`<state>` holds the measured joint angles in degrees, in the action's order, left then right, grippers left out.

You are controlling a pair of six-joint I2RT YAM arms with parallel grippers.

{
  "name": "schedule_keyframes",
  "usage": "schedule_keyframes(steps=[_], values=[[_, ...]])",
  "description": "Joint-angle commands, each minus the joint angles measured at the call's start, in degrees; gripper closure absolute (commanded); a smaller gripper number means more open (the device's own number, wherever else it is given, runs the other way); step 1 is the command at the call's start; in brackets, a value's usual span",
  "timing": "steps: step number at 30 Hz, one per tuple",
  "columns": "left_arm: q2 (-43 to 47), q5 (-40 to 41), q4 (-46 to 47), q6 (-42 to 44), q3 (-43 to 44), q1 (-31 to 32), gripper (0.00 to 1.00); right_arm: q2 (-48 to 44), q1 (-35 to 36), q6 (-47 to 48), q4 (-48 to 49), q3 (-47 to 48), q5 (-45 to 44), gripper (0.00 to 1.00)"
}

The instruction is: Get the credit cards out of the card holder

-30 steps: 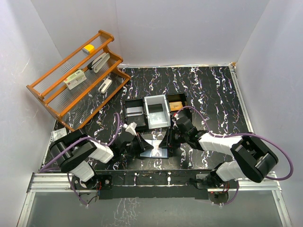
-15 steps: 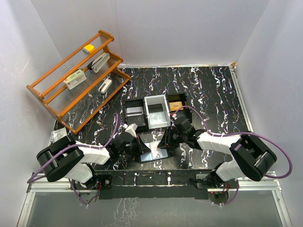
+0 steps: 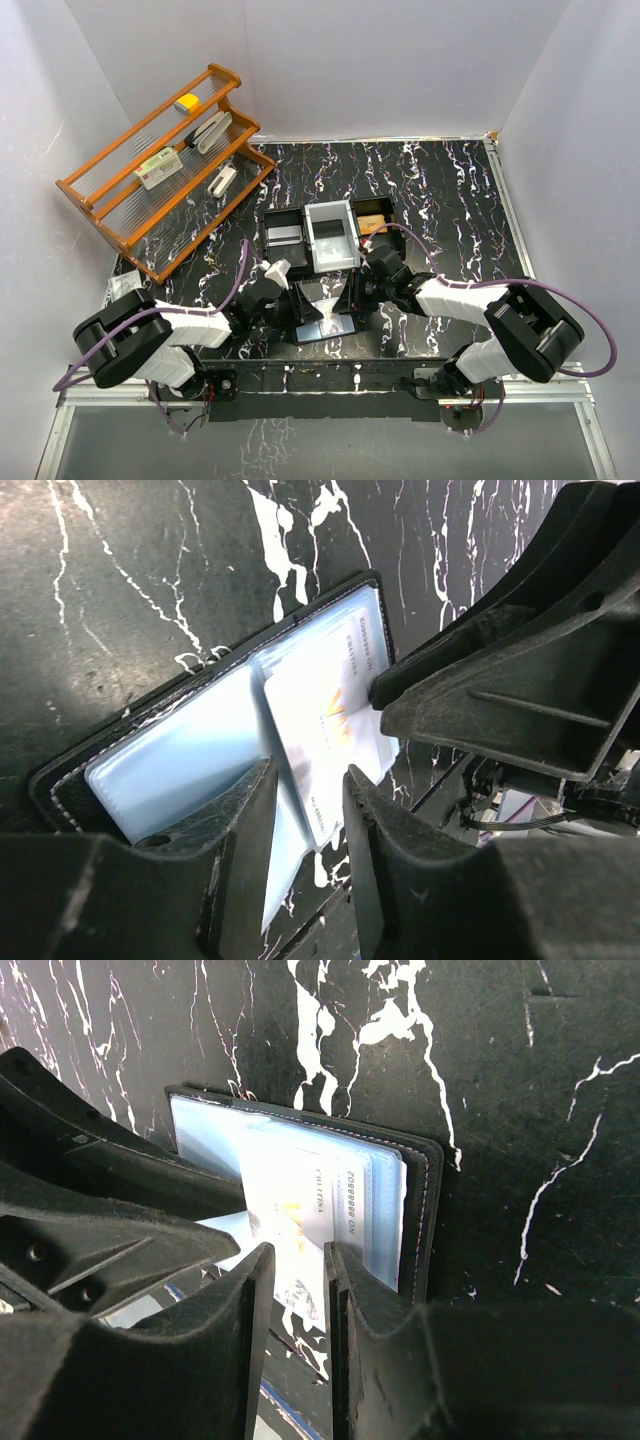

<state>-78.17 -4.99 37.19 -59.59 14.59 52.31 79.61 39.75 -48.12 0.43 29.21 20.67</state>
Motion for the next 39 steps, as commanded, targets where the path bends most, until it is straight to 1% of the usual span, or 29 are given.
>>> schedule_keyframes(steps=[1, 3, 5, 9, 10, 13, 16, 20, 26, 29, 33, 39], values=[[-2.35, -2.53, 1.77, -1.73, 2.12, 0.25, 0.66, 1.68, 0.11, 2.26, -6.22, -1.13, -3.92, 0.74], [-4.03, -3.1, 2.99, -3.51, 1.91, 0.24, 0.66, 1.85, 0.1, 2.03, -5.75, -1.64, -3.64, 0.74], [-6.06, -3.74, 6.13, -4.87, 1.27, 0.27, 0.66, 1.95, 0.11, 1.86, -5.19, -2.14, -3.3, 0.74], [-10.42, -6.31, 12.47, -7.21, 0.69, 0.24, 0.68, 1.7, 0.11, 1.37, -4.09, -3.13, -2.44, 0.74], [-11.27, -6.72, 14.36, -7.71, 0.66, 0.24, 0.7, 1.62, 0.12, 1.44, -4.04, -3.3, -2.39, 0.74], [-13.29, -6.96, 18.37, -8.85, -0.2, 0.31, 0.82, 1.43, 0.15, 1.38, -3.95, -3.59, -2.47, 0.74], [-13.97, -6.87, 20.02, -8.94, -0.28, 0.24, 1.0, 1.73, 0.15, 1.5, -3.81, -3.8, -2.3, 0.74], [-12.13, -6.0, 17.54, -7.78, 0.09, 0.25, 1.0, 1.25, 0.15, 1.82, -5.18, -3.58, -3.7, 0.74], [-4.49, -0.86, 5.6, -3.79, -0.96, 0.29, 1.0, 0.3, 0.15, 3.02, -9.11, -1.14, -7.45, 0.73], [-1.24, 0.05, 2.45, -2.15, -1.93, 0.18, 1.0, 0.45, 0.12, 3.28, -9.21, -0.7, -6.95, 0.73], [-0.45, -0.51, 1.74, -0.66, -2.16, -0.06, 1.0, -0.25, 0.14, 4.07, -9.77, 0.19, -6.08, 0.73], [-0.47, -0.52, 2.23, -1.39, -1.96, -0.11, 1.0, -1.49, 0.1, 6.36, -12.82, 3.84, -5.06, 0.73]])
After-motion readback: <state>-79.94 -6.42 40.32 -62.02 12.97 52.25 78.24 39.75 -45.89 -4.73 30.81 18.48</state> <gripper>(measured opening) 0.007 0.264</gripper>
